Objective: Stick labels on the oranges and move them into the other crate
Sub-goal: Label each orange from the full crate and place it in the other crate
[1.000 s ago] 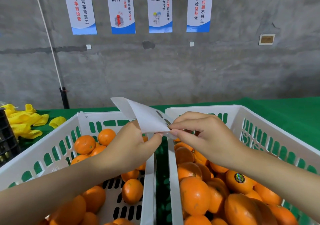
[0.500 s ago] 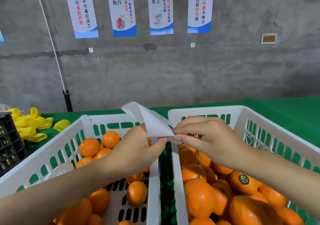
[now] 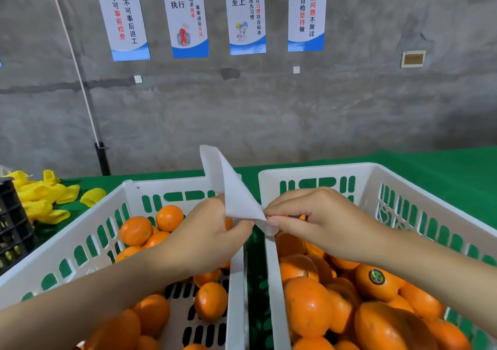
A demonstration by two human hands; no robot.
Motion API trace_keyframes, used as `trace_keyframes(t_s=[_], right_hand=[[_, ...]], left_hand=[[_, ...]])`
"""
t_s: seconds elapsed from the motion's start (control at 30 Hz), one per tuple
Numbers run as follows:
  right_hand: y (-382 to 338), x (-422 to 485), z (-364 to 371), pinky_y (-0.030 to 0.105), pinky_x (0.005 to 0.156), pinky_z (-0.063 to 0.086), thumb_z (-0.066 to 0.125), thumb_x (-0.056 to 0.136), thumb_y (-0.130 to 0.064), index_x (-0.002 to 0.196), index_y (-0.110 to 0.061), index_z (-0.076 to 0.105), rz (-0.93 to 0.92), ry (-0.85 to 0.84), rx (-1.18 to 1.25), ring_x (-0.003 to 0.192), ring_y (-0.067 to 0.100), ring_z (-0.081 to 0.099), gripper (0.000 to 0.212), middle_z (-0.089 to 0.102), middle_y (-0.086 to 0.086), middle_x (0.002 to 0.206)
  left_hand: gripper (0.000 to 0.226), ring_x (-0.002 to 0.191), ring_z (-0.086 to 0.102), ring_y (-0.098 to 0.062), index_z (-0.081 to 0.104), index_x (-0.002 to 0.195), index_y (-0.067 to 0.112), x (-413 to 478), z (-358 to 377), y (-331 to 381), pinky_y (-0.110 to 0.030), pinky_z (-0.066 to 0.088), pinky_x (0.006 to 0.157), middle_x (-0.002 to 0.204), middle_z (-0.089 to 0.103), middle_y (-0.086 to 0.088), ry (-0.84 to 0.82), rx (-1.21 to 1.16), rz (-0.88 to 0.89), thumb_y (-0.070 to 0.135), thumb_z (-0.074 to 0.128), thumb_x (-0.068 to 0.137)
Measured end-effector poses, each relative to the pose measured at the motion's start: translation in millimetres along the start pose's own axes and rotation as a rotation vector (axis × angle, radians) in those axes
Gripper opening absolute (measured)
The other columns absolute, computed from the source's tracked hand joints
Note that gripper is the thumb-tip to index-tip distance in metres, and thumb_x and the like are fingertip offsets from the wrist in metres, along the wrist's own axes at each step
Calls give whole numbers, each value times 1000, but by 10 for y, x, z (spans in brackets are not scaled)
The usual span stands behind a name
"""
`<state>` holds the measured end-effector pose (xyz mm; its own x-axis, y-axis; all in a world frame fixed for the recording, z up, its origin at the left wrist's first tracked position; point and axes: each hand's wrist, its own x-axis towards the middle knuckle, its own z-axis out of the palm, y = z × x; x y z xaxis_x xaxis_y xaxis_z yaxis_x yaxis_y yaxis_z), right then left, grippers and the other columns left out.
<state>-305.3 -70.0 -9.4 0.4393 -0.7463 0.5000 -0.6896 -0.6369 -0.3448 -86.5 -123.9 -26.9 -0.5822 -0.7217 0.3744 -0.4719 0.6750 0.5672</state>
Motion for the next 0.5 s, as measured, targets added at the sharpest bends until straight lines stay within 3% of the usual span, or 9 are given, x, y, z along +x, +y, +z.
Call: trace_keyframes(t_s=[0.2, 0.33, 0.5], right_hand=[[-1, -23, 12, 32, 85, 55, 62, 94, -35, 111, -25, 76, 13, -4, -62, 97, 2, 64, 24, 72, -13, 107], [1, -14, 3, 33, 82, 54, 64, 94, -36, 109, -23, 77, -9, 5, -87, 94, 4, 64, 24, 72, -10, 104], [26, 5, 8, 37, 84, 54, 64, 95, -24, 108, -20, 77, 11, -4, 25, 98, 8, 64, 19, 72, -8, 102]], left_hand=[[17, 79, 65, -20, 66, 95, 29, -4, 17, 23, -46, 54, 70, 82, 66, -3, -64, -30, -23, 28, 51, 101], [15, 67, 63, -1, 66, 91, 38, -27, 39, 60, -13, 46, 57, 72, 67, 20, -40, -61, -13, 31, 57, 100], [16, 77, 67, 0, 72, 95, 30, -36, 17, 89, -10, 46, 65, 78, 71, 19, -52, -141, -39, 27, 57, 101]])
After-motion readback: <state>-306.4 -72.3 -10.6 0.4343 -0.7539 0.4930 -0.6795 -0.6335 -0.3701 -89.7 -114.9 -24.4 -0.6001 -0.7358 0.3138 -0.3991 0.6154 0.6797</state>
